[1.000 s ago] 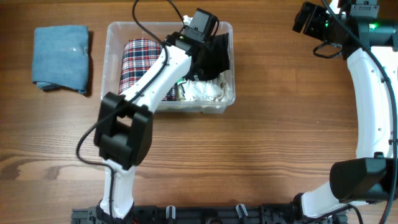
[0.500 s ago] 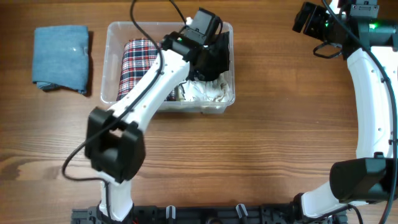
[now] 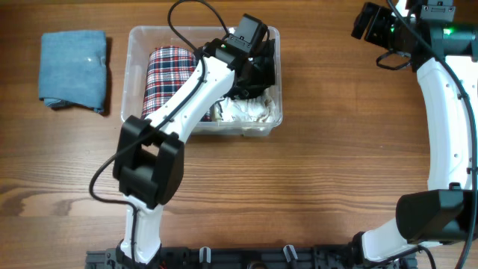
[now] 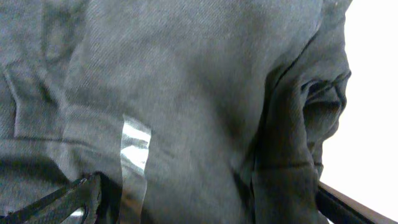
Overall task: Pack container
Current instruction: 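Move the left gripper to the folded denim and grasp it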
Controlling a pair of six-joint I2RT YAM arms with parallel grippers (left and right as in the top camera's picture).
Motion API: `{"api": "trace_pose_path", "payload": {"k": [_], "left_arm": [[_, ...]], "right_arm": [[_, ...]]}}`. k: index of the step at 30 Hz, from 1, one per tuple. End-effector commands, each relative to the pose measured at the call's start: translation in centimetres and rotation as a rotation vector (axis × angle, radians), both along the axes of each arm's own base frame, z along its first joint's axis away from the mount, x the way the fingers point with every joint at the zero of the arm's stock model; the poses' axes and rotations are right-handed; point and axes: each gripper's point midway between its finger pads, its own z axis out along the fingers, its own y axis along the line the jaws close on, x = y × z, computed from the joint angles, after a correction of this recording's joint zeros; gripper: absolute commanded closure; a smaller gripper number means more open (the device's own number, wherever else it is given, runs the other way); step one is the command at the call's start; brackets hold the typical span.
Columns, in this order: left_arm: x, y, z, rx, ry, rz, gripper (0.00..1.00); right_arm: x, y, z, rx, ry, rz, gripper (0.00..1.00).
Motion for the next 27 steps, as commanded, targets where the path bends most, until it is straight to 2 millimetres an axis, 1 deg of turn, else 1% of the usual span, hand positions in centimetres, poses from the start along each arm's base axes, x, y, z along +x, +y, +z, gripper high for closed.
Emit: {"api": "trace_pose_path", "payload": {"k": [1, 2, 3, 4, 5, 6, 7, 8, 9, 10, 11, 12, 13, 14, 15, 16, 17, 18, 19, 20, 22, 24, 27], "left_arm": [[-1.9, 0.5, 7.3, -0.058, -0.102, -0.039, 0.0], [-2.2, 0.9, 9.9, -0.068, -0.158, -0.058, 0.0], [-2.7, 1.3, 12.9, -0.075, -0.229, -0.101, 0.0], [-3.3, 1.8, 15.0, -0.075, -0.28, -0.135, 0.0], [-3.8, 2.6, 16.7, -0.066, -0.317, -0.15, 0.0], [-4.0, 3.4, 17.4, -0.045, -0.338, -0.164, 0.0], [-4.0, 5.3, 18.3, 0.006, -0.364, -0.15, 0.0], [-3.7, 8.9, 18.8, 0.085, -0.371, -0.066, 0.0], [-3.5, 11.7, 18.9, 0.121, -0.357, -0.006, 0.0], [-3.4, 13.9, 18.7, 0.139, -0.334, 0.041, 0.0], [-3.1, 17.7, 18.2, 0.163, -0.298, 0.123, 0.0], [-2.9, 19.8, 18.0, 0.175, -0.281, 0.172, 0.0], [-2.5, 22.8, 17.6, 0.185, -0.261, 0.249, 0.0], [-2.3, 24.9, 17.4, 0.193, -0.251, 0.297, 0.0], [-2.0, 28.0, 17.1, 0.204, -0.241, 0.372, 0.0], [-1.9, 30.7, 16.6, 0.213, -0.228, 0.435, 0.0], [-1.7, 32.8, 16.1, 0.22, -0.214, 0.483, 0.0], [-1.6, 33.9, 15.7, 0.224, -0.206, 0.506, 0.0], [-1.3, 35.1, 14.8, 0.231, -0.189, 0.525, 0.0], [-0.6, 36.3, 13.1, 0.255, -0.156, 0.514, 0.0], [0.3, 37.4, 10.9, 0.3, -0.12, 0.52, 0.0], [1.5, 39.9, 7.8, 0.415, -0.08, 0.569, 0.0], [3.0, 42.0, 3.2, 0.47, -0.027, 0.597, 0.0]], "right_arm": [[0.1, 0.2, 0.4, 0.015, -0.012, -0.003, 0.0], [0.1, 0.2, 0.4, 0.015, -0.012, -0.003, 0.0], [0.1, 0.2, 0.4, 0.015, -0.012, -0.003, 0.0], [0.1, 0.2, 0.4, 0.015, -0.012, -0.003, 0.0], [0.1, 0.2, 0.4, 0.015, -0.012, -0.003, 0.0], [0.1, 0.2, 0.4, 0.015, -0.012, -0.004, 0.0], [0.1, 0.2, 0.4, 0.015, -0.012, -0.003, 0.0], [0.1, 0.2, 0.4, 0.015, -0.012, -0.003, 0.0], [0.1, 0.2, 0.4, 0.015, -0.012, -0.003, 0.0], [0.1, 0.2, 0.4, 0.015, -0.012, -0.003, 0.0], [0.1, 0.2, 0.4, 0.015, -0.012, -0.003, 0.0], [0.1, 0.2, 0.4, 0.015, -0.012, -0.003, 0.0], [0.1, 0.2, 0.4, 0.015, -0.012, -0.004, 0.0], [0.1, 0.2, 0.4, 0.015, -0.012, -0.003, 0.0], [0.1, 0.2, 0.4, 0.015, -0.012, -0.003, 0.0], [0.1, 0.2, 0.4, 0.015, -0.012, -0.003, 0.0], [0.1, 0.2, 0.4, 0.015, -0.012, -0.003, 0.0], [0.1, 0.2, 0.4, 0.015, -0.012, -0.003, 0.0], [0.1, 0.2, 0.4, 0.015, -0.012, -0.003, 0.0], [0.1, 0.2, 0.4, 0.015, -0.012, -0.003, 0.0], [0.1, 0.2, 0.4, 0.015, -0.012, -0.003, 0.0], [0.1, 0.2, 0.4, 0.015, -0.012, -0.003, 0.0], [0.1, 0.2, 0.4, 0.015, -0.012, -0.003, 0.0]]}}
